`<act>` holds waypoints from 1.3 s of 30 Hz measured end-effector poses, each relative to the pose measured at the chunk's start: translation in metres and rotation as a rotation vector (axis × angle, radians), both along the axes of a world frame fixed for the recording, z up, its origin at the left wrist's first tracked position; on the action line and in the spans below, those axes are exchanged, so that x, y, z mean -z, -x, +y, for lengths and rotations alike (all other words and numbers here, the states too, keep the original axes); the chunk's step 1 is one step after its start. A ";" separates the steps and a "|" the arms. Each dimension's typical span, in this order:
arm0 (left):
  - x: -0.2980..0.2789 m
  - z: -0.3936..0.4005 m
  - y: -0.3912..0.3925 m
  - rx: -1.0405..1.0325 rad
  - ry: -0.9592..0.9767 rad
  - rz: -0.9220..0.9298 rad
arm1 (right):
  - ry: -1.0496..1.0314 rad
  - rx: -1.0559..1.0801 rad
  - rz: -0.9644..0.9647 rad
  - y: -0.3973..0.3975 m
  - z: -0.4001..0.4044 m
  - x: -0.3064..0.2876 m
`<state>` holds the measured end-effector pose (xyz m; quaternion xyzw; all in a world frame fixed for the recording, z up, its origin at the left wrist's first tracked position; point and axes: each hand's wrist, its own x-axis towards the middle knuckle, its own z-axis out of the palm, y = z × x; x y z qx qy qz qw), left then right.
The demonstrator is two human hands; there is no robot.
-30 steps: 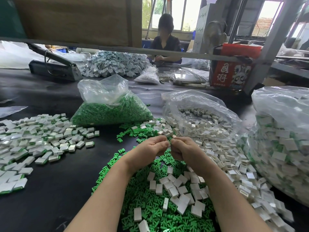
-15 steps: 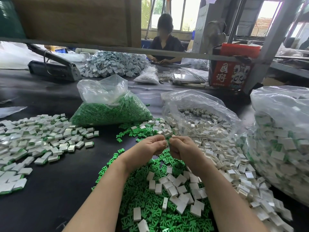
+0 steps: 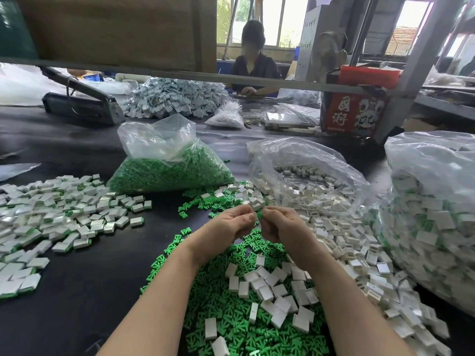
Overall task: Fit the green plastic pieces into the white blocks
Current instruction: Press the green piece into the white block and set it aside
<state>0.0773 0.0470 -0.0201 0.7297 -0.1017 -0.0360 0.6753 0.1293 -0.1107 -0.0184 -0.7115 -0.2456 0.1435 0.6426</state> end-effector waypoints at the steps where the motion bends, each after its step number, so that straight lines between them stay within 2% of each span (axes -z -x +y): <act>1: 0.000 0.000 0.000 -0.001 0.004 -0.004 | -0.001 -0.010 0.003 0.000 0.000 0.000; 8: 0.002 0.002 0.000 -0.007 0.007 0.015 | 0.045 -0.024 -0.012 -0.002 0.000 0.002; 24: 0.011 0.007 -0.008 -0.034 -0.067 -0.040 | -0.024 0.018 0.019 0.001 0.003 0.001; 39: 0.003 0.006 -0.002 -0.013 -0.054 -0.034 | 0.079 -0.016 -0.084 0.002 0.001 -0.002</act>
